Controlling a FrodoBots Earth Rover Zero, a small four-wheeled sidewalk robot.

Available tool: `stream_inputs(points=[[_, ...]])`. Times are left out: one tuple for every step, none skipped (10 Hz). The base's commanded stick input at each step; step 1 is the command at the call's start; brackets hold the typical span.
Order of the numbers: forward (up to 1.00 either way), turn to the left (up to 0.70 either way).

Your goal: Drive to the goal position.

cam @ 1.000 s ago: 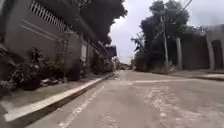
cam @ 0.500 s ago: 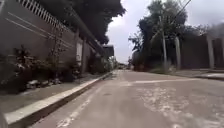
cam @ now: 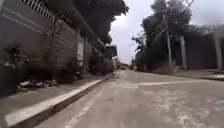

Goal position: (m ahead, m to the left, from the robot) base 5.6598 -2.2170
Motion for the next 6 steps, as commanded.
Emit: stream_inputs(points=[[0.70,-0.17],[0.70,-0.09],[0.70,-0.02],[0.70,0.00],[0.70,0.00],[0.70,0.00]])
